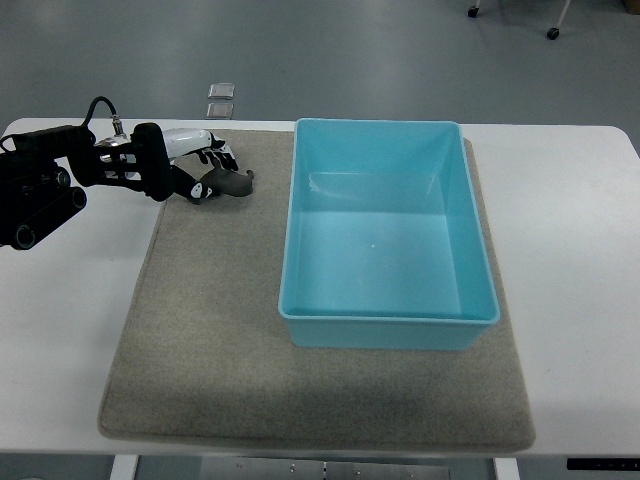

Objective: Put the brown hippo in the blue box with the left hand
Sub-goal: 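Lower the left hand and close its fingers around the brown hippo, then lift the hippo with the left hand and carry it over the blue box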

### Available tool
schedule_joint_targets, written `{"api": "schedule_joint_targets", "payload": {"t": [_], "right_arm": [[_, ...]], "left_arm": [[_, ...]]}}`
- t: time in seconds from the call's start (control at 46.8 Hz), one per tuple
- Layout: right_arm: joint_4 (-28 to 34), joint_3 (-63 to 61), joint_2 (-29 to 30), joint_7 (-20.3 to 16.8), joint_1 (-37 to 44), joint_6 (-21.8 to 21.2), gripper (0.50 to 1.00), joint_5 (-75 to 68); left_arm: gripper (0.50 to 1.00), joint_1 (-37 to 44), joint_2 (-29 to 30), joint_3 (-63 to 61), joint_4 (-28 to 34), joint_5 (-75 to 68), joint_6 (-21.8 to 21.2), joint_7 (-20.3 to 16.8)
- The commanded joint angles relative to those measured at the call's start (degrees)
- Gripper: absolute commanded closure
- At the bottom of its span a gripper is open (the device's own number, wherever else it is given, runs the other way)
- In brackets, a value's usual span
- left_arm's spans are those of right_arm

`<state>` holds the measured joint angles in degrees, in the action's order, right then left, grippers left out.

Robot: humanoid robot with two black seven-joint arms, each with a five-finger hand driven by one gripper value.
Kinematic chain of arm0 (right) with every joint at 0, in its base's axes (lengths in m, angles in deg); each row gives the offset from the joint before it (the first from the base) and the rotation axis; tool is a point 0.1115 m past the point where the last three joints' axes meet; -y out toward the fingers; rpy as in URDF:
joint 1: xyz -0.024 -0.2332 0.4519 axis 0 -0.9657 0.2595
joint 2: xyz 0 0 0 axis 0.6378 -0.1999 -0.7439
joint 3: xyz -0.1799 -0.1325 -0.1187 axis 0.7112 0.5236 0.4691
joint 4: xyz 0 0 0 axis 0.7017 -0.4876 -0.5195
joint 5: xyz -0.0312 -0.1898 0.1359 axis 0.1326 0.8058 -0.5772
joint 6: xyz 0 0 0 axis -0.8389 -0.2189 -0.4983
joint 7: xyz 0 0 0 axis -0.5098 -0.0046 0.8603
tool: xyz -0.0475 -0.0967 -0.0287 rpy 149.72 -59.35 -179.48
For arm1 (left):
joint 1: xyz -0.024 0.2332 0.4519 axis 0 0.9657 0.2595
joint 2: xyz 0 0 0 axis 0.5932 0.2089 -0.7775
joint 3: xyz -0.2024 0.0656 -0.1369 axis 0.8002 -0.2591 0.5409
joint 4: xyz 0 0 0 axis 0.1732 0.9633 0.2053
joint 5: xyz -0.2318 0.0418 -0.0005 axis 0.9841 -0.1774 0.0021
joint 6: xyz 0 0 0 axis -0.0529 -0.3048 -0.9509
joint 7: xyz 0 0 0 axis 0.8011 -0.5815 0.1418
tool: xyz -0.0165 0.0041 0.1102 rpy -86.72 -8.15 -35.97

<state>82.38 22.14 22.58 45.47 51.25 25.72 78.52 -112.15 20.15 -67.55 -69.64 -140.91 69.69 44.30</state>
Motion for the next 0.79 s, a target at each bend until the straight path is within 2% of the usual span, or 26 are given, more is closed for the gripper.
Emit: {"api": "schedule_joint_targets", "payload": {"t": [0.0, 0.556, 0.77], "right_arm": [[0.00, 0.00, 0.00, 0.00, 0.00, 0.00, 0.564, 0.00], [0.00, 0.00, 0.00, 0.00, 0.00, 0.00, 0.564, 0.00], [0.00, 0.00, 0.00, 0.00, 0.00, 0.00, 0.564, 0.00]], "left_arm": [[1.000, -0.09, 0.00, 0.00, 0.00, -0.17, 0.01, 0.10], [1.000, -1.76, 0.70, 1.23, -0.18, 1.15, -0.08, 0.02], [1.000, -4.83, 3.08, 5.45, -0.35, 1.24, 0.01, -0.07]]}}
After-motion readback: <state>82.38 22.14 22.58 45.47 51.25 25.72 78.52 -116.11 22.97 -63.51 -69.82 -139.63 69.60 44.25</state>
